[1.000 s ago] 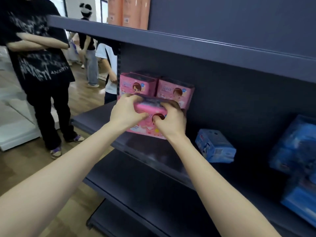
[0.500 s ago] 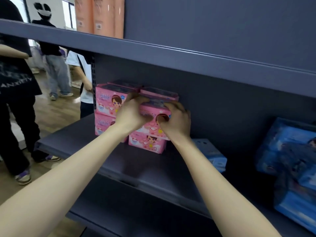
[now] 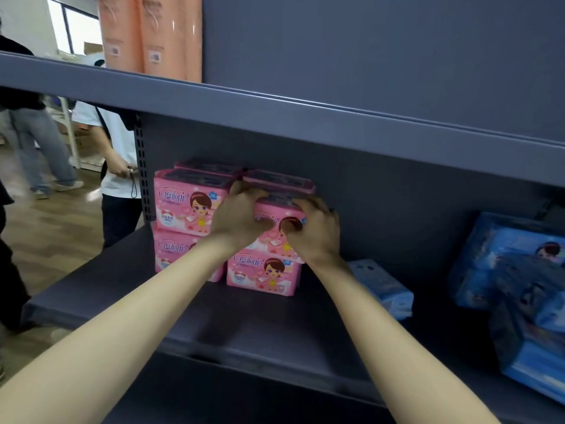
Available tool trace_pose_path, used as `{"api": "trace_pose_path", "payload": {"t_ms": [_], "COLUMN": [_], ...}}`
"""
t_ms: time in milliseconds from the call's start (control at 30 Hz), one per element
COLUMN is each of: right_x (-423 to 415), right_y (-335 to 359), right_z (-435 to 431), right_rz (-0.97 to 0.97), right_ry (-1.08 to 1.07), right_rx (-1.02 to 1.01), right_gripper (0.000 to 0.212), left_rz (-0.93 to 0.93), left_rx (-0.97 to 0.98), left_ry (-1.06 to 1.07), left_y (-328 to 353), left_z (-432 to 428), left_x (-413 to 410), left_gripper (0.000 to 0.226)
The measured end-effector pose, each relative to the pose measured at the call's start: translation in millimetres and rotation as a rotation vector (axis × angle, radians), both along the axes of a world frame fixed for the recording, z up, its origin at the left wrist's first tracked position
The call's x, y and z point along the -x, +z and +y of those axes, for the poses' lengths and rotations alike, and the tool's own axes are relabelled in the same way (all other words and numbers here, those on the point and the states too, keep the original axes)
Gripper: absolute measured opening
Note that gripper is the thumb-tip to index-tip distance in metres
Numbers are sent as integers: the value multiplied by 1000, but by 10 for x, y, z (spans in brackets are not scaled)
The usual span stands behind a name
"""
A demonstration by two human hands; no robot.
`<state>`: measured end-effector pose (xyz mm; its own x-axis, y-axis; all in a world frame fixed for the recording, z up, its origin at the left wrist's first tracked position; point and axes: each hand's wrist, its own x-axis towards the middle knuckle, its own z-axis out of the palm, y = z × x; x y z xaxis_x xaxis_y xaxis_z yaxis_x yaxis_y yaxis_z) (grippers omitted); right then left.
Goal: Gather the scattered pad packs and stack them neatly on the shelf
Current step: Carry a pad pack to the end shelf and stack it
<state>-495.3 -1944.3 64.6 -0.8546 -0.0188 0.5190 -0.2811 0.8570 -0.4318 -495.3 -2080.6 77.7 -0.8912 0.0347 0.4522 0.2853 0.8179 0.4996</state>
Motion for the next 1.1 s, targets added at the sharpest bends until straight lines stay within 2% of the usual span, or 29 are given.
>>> {"api": "trace_pose_path", "payload": {"t_ms": [233,367,600,1100], "right_x": [89,111,180,351], "right_y": [-94,-158,-199,-214], "right_z": [-23,0,-104,-144], "right_rz": [-13,-16,43,74], "right_ry": [-21,-13,-12,-30], "right_rx": [-66,-130,-80,-82], "right_gripper": [49,62,62,60], "left_rz": [22,50,91,196], "left_rx": [44,140,337,323], "left_ry": [-16,1,36,-19], "left_y": [-96,-174,-208,-257], "left_z": [-53,-47,-77,-136], "left_x": [92,89,81,307], "left_gripper": [55,59,61,63]}}
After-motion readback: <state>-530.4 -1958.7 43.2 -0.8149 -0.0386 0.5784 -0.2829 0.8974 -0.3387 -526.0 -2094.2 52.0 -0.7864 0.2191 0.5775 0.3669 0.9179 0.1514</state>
